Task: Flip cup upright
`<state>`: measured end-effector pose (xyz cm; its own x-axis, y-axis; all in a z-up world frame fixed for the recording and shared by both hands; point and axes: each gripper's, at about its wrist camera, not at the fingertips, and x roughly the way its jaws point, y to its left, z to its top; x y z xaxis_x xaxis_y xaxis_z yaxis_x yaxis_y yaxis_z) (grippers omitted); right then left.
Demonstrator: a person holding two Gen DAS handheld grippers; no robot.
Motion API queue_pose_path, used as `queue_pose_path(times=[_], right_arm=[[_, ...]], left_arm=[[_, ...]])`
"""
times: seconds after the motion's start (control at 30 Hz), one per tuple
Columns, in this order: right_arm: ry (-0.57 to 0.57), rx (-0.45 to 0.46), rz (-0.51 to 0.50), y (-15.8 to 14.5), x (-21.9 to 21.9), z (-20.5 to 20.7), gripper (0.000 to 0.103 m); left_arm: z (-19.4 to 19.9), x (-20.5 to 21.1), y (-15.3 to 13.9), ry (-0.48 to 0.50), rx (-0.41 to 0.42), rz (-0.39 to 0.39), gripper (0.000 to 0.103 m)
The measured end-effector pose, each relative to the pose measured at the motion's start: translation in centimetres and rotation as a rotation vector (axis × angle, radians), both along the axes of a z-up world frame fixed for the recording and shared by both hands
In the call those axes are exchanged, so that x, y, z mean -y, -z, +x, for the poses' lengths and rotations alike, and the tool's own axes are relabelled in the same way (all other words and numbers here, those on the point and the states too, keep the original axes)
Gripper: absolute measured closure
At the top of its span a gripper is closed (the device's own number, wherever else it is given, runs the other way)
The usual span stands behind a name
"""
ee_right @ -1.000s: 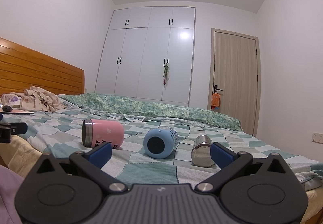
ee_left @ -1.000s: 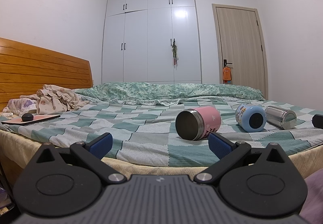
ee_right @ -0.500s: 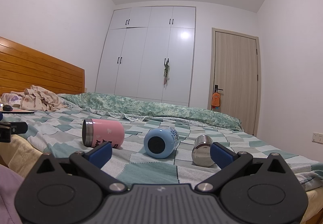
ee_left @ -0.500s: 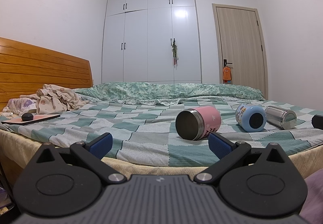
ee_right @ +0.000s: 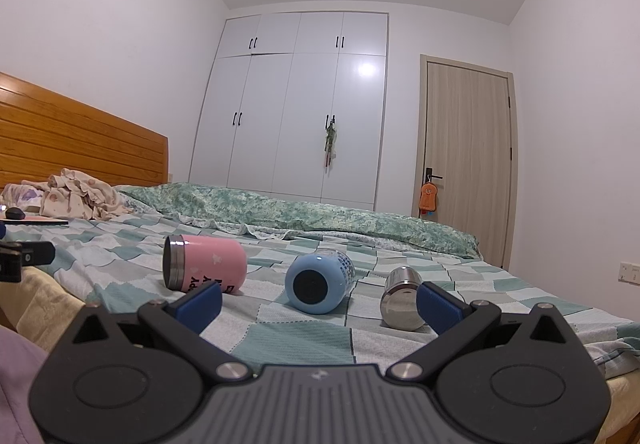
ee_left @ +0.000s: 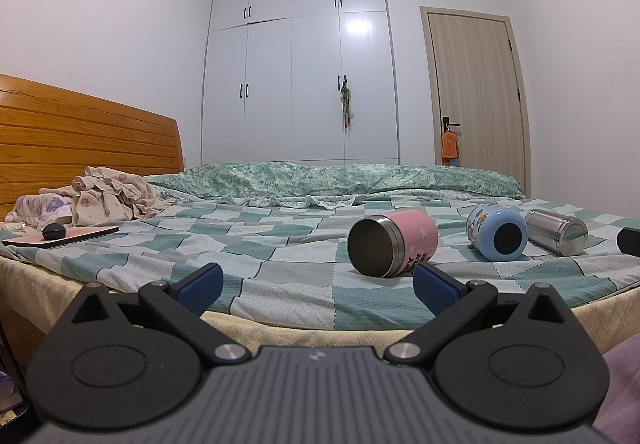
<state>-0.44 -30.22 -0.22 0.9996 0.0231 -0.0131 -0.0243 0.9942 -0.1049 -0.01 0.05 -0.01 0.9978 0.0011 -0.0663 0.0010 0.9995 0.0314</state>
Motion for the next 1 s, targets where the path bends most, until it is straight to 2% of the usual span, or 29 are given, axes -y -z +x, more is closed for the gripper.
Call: queue_pose_path(times=[0.27,0.47,0.7,1.0], right_arm=[[-0.009,-0.013,-0.019,-0.5,-0.1,0.0,0.0],[-0.067,-0.042,-0.039,-1.4,-0.3,1.0,0.0],[-0.099,-0.063,-0.056,-2.9,0.3,4.8,0.0],[-0.168,-0.083,-0.148,-4.4,1.0,12.3,0.0]], left_arm=[[0.3,0.6,0.1,-0.005,-0.018,0.021,0.0],[2.2,2.0,-1.7,0.046,-0.071,0.082,0.0],[5.9,4.6,-4.5,0.108,-0.111,0.205,0.0],[12.4,8.5,-6.3,0.128,-0.187,0.421,0.0]])
